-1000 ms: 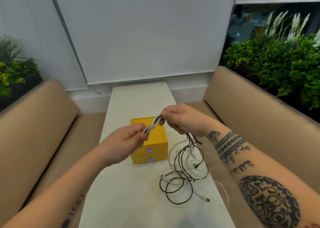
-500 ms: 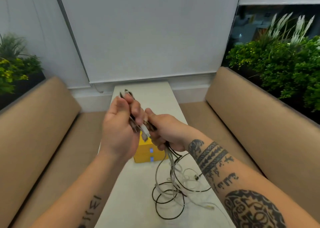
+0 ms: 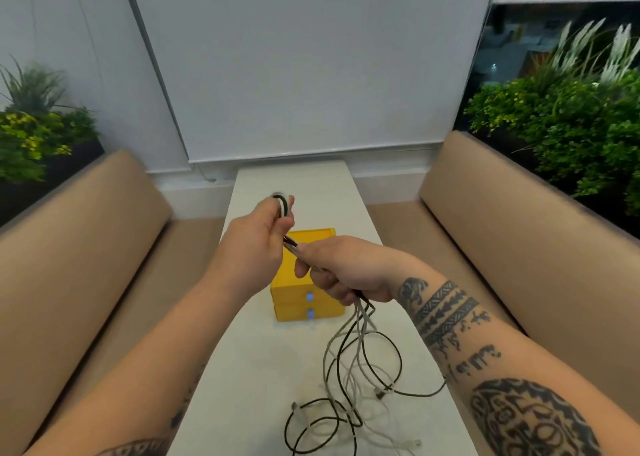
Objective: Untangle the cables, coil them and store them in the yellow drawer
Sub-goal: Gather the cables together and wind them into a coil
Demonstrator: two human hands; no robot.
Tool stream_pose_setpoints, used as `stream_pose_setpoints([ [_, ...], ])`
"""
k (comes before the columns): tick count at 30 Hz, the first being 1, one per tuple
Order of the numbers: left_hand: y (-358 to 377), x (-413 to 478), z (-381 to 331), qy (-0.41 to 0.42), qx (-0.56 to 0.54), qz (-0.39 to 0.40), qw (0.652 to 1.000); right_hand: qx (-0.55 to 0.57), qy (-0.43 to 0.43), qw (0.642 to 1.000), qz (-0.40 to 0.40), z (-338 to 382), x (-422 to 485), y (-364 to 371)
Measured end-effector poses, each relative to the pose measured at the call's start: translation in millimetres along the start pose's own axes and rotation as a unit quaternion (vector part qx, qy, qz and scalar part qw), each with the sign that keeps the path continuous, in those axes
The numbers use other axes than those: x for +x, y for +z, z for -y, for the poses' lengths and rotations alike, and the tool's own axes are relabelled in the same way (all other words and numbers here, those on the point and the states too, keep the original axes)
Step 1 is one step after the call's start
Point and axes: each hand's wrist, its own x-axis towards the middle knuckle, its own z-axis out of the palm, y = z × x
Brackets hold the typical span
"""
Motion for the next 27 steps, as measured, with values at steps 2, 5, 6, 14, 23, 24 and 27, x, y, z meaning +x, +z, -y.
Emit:
stream_pose_setpoints([
  [2, 1.1, -0.8, 7.3, 0.024, 0.064, 0.026, 0.997, -0.056, -0.025, 0.998, -0.022, -0.4, -0.9, -1.4],
  [5, 4.5, -1.5, 19.6, 0.052, 0.088, 0.069, 0.992, -0.182, -0.051, 0.978, -0.085, 3.7, -3.8, -4.2],
  [6, 4.9, -2.7, 22.0, 0.052, 0.100, 0.083, 0.990, -0.220, -0.061, 0.968, -0.101, 5.4, -4.7, -6.3],
  [14, 9.0, -17.5, 22.1, 0.071, 0.031, 0.250, 0.965, -0.378, -0.112, 0.910, -0.129, 2.9, -5.5, -18.6],
  [23, -14.3, -2.8, 26.6, -0.039, -0.177, 0.466, 0.866, -0.443, -0.202, 0.866, -0.112, -13.5, -3.6, -18.6],
  [24, -16.5, -2.1, 31.1, -0.089, -0.314, 0.493, 0.807, -0.439, -0.226, 0.859, -0.136, -15.1, -3.3, -18.3],
  [27, -9.1, -7.2, 36.5, -0.128, -0.545, 0.578, 0.594, -0.453, -0.336, 0.797, -0.218, -18.2, 0.9, -16.9],
])
